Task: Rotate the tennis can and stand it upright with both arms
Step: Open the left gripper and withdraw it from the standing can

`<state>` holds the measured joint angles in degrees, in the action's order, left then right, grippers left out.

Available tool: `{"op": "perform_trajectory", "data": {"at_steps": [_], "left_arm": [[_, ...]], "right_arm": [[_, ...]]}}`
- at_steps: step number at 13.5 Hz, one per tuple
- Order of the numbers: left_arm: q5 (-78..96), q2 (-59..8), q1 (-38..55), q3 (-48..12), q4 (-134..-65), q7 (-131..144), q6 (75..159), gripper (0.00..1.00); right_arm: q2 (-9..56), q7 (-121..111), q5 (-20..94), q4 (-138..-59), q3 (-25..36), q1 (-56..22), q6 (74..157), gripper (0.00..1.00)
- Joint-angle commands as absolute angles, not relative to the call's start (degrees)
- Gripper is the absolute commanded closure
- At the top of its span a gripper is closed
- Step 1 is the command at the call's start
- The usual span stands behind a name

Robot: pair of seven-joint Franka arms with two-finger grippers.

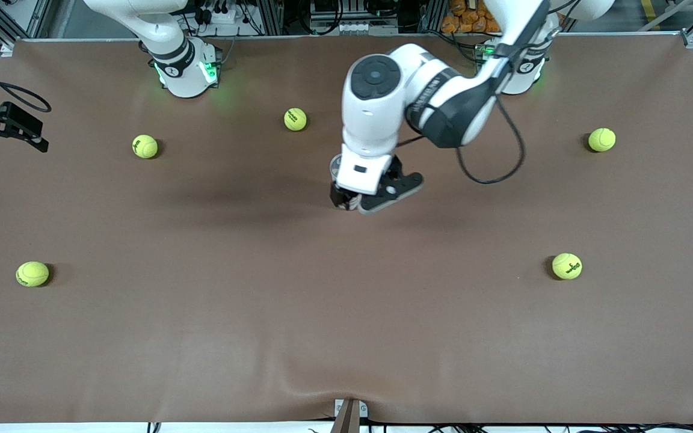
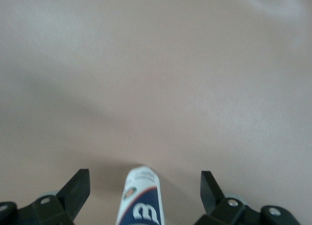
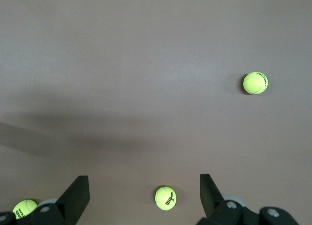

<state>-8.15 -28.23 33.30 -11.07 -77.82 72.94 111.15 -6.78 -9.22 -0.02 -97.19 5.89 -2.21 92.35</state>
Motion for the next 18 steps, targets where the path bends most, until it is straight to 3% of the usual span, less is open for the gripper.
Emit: {"op": "perform_trajectory", "data": {"at_steps": [1,11,14,18], "left_arm": [[-9.1,-25.4,29.7,-11.4,-78.5,67.6,109.9,0.0],[-8.5,-20.7,20.3,-9.5,-78.8,42.1,103.0,0.0],[-8.2,-20.3,9.6,-16.8,-79.2,34.7,102.7,0.0],[-7.8,-15.5,-0.3,-18.3,-82.8,17.9,102.7,0.0]], "right_arm": [[-7.2,-9.1,0.8,-97.6,6.5,-2.9,92.8,0.0],[-7.3,-9.1,0.8,-97.8,6.5,-2.7,93.0,0.0],[-7.3,-9.2,0.6,-98.1,6.8,-2.5,93.1,0.0],[-7.3,-9.3,0.1,-98.5,6.9,-2.3,93.2,0.0]]}}
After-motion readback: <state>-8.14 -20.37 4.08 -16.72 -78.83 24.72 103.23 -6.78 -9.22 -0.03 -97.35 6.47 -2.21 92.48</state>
